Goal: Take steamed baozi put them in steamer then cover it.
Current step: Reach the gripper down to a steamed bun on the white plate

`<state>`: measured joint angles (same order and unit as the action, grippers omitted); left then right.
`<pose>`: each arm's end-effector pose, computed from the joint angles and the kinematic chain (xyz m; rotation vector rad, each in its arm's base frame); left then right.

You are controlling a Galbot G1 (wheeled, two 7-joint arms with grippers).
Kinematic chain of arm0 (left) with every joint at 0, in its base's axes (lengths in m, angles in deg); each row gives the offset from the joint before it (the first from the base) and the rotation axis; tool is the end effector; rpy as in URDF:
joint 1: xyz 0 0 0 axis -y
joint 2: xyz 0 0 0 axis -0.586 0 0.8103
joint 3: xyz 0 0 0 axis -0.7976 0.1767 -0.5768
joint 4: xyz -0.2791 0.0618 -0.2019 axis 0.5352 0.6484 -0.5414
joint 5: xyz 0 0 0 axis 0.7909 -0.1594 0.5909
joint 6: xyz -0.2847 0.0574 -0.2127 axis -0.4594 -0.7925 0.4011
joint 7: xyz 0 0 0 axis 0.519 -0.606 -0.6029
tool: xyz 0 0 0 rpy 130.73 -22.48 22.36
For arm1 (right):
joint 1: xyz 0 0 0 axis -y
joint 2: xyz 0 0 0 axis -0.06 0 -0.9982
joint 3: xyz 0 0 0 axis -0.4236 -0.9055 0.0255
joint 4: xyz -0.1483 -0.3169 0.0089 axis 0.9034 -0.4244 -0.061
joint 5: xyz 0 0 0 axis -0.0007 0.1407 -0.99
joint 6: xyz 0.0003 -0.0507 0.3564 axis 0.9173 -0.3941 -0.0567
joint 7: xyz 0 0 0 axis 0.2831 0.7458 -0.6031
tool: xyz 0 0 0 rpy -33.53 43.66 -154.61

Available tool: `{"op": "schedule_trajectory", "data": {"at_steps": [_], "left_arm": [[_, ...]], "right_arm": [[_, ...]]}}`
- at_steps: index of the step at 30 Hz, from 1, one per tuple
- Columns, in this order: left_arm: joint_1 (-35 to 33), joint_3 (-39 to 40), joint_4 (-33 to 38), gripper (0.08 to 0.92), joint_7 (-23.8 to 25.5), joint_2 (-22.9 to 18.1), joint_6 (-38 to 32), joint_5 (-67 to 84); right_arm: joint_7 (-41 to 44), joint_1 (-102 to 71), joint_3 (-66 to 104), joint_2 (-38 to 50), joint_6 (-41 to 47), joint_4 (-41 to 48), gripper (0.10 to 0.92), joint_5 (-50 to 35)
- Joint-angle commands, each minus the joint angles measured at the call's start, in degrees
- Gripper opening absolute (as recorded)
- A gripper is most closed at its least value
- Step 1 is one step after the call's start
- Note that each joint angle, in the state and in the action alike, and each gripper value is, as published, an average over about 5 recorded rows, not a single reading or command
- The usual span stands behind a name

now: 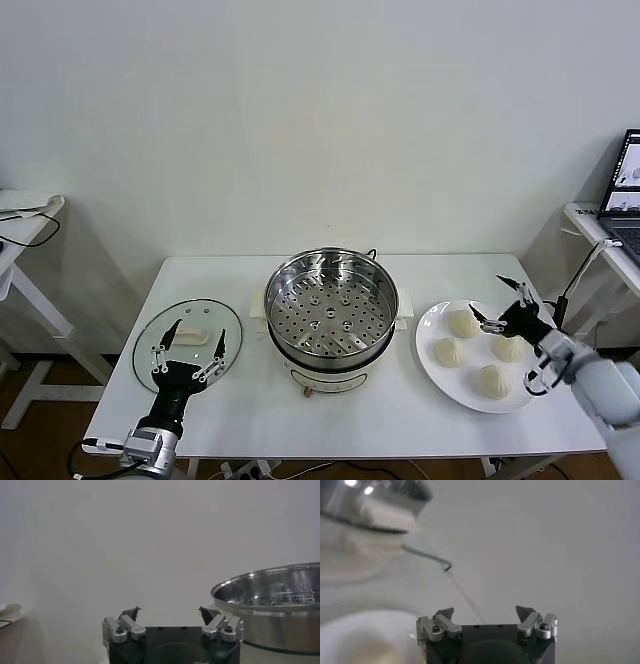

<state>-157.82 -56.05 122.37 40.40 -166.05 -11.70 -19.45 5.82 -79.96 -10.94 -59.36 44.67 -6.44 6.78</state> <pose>0.1742 0.0497 -0.2989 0.1459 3.0976 0.3898 0.3806 -0.2616 -0.2213 0.8173 -2.3357 1.3927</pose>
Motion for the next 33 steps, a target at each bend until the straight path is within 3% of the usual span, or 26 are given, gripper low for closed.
{"op": "schedule_trajectory", "data": {"at_steps": [1, 4, 10, 19, 33], "left_arm": [[-0.11, 0.22, 0.88, 0.823, -0.10, -0.34, 0.18, 0.04], [0.01, 0.22, 0.89, 0.823, -0.13, -0.57, 0.31, 0.05], [0.47, -0.02, 0.52, 0.823, -0.17, -0.68, 0.64, 0.21], [0.54, -0.50, 0.00, 0.823, -0.16, -1.03, 0.72, 0.27], [0.45, -0.92, -0.23, 0.823, -0.19, -1.11, 0.56, 0.28]], "right_arm": [[26.45, 34.19, -30.97, 9.18, 1.44, 14.70, 0.823, 7.49], [33.22, 44.17, -39.95, 6.14, -0.14, 19.43, 0.823, 8.28], [39.00, 53.04, -49.12, -1.86, -2.71, 26.97, 0.823, 10.36], [40.59, 54.14, -50.51, -11.51, -4.31, 36.34, 0.823, 14.21], [38.59, 51.08, -48.09, -15.63, -4.57, 41.31, 0.823, 16.97]]}}
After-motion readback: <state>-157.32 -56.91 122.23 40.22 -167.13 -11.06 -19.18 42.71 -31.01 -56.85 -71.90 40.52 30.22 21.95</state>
